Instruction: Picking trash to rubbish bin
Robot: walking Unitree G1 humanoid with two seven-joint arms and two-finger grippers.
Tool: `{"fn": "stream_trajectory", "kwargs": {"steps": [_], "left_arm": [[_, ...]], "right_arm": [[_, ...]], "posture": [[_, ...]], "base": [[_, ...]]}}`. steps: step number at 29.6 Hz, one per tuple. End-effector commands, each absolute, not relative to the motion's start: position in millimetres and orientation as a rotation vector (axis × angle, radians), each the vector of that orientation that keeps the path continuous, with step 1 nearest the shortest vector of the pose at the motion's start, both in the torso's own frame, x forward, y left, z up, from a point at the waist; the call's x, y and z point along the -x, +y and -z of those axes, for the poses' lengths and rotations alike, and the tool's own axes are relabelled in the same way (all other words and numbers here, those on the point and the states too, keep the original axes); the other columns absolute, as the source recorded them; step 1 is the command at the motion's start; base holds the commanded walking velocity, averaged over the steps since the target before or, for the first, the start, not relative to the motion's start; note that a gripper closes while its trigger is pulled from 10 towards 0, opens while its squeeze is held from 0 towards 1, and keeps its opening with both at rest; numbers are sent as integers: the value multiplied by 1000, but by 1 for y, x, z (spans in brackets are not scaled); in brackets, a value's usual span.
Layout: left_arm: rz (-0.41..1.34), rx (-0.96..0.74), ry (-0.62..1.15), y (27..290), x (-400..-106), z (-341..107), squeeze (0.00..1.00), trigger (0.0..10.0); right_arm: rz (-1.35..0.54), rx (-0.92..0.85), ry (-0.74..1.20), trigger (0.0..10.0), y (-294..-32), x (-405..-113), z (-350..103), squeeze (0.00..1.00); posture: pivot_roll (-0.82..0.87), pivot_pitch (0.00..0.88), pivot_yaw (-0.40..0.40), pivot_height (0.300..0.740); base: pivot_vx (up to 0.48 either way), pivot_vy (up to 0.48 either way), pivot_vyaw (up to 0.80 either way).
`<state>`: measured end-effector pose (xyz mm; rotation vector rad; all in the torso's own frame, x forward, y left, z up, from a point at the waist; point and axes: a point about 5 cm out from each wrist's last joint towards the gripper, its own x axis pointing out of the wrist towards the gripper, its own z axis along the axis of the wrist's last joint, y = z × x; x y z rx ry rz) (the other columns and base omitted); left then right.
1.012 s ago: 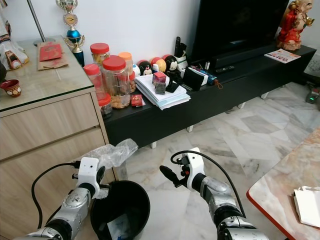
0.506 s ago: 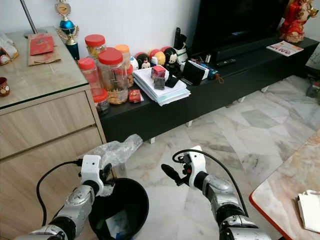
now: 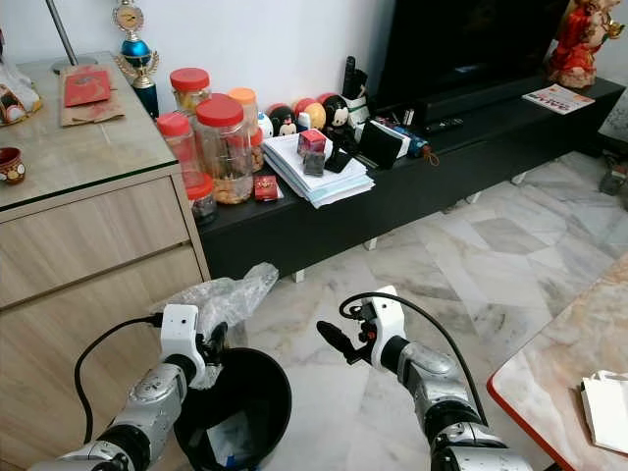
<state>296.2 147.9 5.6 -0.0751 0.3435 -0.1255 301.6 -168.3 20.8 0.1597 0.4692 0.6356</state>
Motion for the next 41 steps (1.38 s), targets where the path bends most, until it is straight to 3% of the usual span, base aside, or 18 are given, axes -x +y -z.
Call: {"fn": "stream_trajectory", "kwargs": {"steps": [1, 17, 18, 19, 20, 24, 35, 37, 41], "left_arm": [[131, 98, 364, 146, -294, -2, 1000, 10000], [145, 107, 400, 144, -290, 3, 1000, 10000], [131, 86, 408, 145, -289, 4, 867, 10000], [126, 81, 413, 145, -289, 5, 867, 10000], [119, 81, 416, 146, -288, 6, 0, 10000], [88, 74, 429, 151, -283, 10, 0, 10000], [-119, -18, 477, 181, -259, 27, 0, 10000], [-166, -92, 496, 196, -246, 33, 0, 10000], [-228, -152, 504, 212, -239, 35, 0, 10000]], "right_arm": [[-631, -142, 441, 10000, -170, -308, -29, 0], [-621, -144, 442, 10000, -173, -308, -28, 0], [-620, -143, 442, 10000, -173, -307, -28, 0], [-619, -143, 443, 10000, -173, -307, -28, 0], [-619, -143, 443, 10000, -173, -307, -28, 0], [-609, -141, 448, 10000, -173, -306, -26, 0], [-339, -141, 480, 10000, -193, -297, -10, 0], [-188, -143, 547, 10000, -210, -282, 5, 0], [-72, -156, 626, 10000, -220, -262, 23, 0]], "posture": [[-7, 22, -71, 740], [-14, 35, -75, 740], [-11, 29, -75, 740], [-11, 29, -75, 740], [-11, 29, -75, 740], [-7, 13, -72, 740], [3, 0, -61, 740], [16, 0, -56, 740], [27, 0, -54, 740]], "base": [[0, 0, 0], [0, 0, 0], [0, 0, 0], [0, 0, 0], [0, 0, 0], [0, 0, 0], [0, 0, 0], [0, 0, 0], [0, 0, 0]]}}
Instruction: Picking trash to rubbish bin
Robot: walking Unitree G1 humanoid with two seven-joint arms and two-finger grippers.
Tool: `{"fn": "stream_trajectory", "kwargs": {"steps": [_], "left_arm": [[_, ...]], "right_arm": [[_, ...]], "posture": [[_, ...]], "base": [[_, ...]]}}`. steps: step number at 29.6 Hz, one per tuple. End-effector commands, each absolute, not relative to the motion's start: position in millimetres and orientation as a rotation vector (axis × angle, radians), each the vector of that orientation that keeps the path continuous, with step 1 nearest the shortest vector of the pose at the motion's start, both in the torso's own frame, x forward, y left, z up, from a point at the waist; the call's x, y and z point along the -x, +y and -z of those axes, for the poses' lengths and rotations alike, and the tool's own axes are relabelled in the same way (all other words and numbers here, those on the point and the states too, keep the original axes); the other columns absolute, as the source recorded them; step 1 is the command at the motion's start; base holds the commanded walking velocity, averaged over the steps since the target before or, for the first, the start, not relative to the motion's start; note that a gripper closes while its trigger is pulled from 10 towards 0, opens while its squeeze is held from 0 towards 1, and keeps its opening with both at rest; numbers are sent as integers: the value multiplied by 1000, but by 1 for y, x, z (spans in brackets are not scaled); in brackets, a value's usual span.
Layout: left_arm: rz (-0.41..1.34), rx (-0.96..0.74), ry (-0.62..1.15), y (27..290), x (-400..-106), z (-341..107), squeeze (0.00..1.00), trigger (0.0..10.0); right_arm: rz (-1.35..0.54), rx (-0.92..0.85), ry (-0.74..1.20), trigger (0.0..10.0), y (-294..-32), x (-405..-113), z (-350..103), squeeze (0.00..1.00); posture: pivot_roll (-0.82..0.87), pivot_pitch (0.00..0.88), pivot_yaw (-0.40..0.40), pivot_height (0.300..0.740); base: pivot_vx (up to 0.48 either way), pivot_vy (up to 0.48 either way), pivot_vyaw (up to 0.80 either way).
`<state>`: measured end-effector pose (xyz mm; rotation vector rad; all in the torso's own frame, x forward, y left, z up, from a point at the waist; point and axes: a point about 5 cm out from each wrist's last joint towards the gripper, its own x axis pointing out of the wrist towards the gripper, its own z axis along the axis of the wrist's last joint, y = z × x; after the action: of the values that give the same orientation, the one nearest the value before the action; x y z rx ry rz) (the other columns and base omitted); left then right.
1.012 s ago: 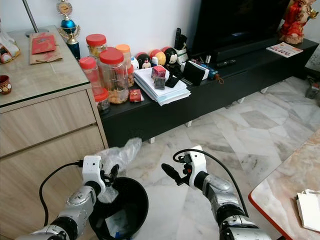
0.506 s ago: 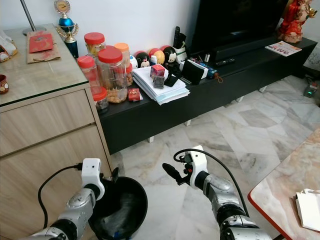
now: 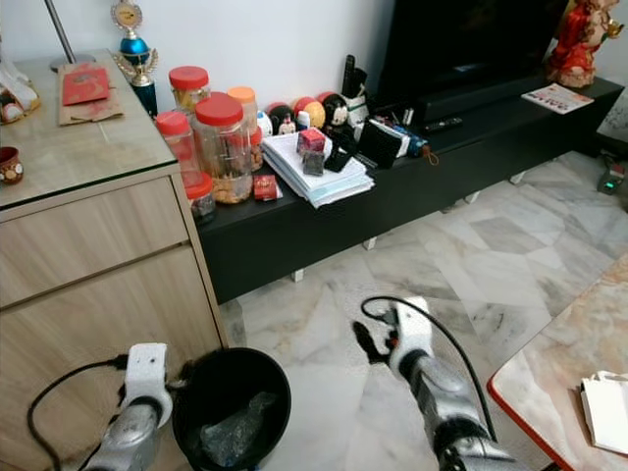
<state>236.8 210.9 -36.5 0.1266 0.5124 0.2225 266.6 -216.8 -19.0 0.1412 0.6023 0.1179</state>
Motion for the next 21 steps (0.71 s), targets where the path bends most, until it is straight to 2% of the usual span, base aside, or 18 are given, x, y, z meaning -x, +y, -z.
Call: {"fn": "stream_trajectory", "kwargs": {"steps": [1, 7, 21], "left_arm": [[-228, -152, 504, 212, -239, 35, 0, 10000], [-228, -167, 579, 209, -225, 47, 0, 10000], [-217, -138, 694, 196, -203, 65, 0, 10000]], "right_arm": [[-72, -156, 626, 10000, -220, -262, 23, 0], [23, -171, 721, 10000, -226, -237, 42, 0], [66, -197, 799, 10000, -219, -216, 59, 0]], "posture": [[27, 0, -54, 740], [24, 0, -54, 740], [25, 0, -54, 740]], "base": [[0, 0, 0], [0, 0, 0], [0, 0, 0]]}}
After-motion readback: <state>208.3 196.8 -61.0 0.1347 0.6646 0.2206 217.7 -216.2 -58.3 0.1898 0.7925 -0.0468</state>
